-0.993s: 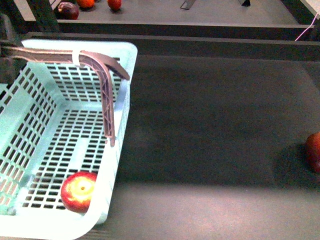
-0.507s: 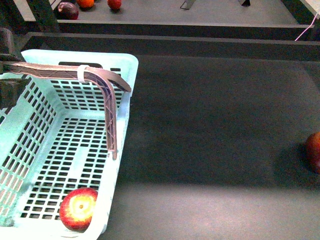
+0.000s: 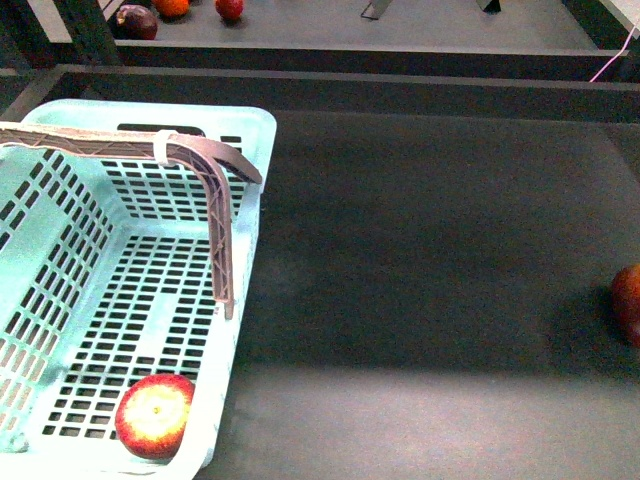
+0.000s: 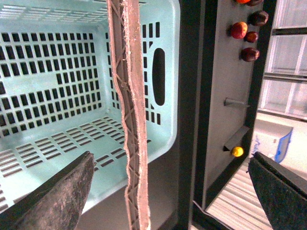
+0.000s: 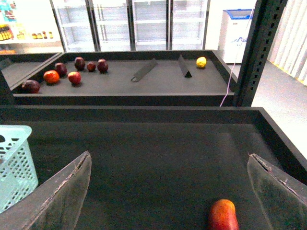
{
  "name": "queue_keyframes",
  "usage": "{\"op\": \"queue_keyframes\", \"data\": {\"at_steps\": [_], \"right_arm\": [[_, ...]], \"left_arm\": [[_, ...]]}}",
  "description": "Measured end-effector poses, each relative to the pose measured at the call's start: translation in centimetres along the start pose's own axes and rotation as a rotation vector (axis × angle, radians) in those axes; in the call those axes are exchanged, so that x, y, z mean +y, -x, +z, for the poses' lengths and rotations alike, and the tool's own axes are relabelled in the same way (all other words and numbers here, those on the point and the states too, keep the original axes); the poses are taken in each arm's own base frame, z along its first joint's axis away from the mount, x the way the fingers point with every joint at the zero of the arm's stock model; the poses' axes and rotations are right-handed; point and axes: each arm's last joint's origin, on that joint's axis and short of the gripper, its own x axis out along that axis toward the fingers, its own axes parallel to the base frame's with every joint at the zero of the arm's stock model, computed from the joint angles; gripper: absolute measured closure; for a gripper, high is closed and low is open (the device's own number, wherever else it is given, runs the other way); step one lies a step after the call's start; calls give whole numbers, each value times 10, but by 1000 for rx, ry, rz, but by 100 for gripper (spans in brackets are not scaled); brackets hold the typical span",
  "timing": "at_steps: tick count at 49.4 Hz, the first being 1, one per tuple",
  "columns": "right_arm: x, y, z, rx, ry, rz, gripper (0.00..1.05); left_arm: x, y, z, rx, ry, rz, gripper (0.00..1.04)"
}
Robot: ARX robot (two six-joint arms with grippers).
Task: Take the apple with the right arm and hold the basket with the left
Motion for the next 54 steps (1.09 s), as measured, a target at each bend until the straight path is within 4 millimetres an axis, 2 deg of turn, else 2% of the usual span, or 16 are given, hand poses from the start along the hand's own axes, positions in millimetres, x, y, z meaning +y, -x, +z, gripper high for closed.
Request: {"op": "queue_keyframes", "data": {"at_steps": [4, 6, 8, 13, 17, 23, 34, 47, 54], "right_arm": [[0, 0, 0, 0, 0, 0, 9], [0, 0, 0, 0, 0, 0, 9], [0, 0, 0, 0, 0, 0, 9], [0, 0, 0, 0, 0, 0, 9], [0, 0, 0, 0, 0, 0, 9], [0, 0, 0, 0, 0, 0, 9], [0, 0, 0, 0, 0, 0, 9], [0, 0, 0, 0, 0, 0, 9], [0, 0, 0, 0, 0, 0, 9]], "left_arm": [[15, -3, 2, -68, -350, -288, 25], [23, 1, 4, -127, -511, -381, 32], [29, 10, 7, -235, -753, -462, 41], [34, 26, 15, -410, -1100, -510, 61], [49, 32, 18, -449, -1258, -474, 79], [64, 40, 21, -460, -1325, -459, 101], [83, 53, 33, -474, -1344, -448, 101], [105, 60, 30, -467, -1350, -447, 101], [106, 68, 30, -480, -1350, -458, 101]]}}
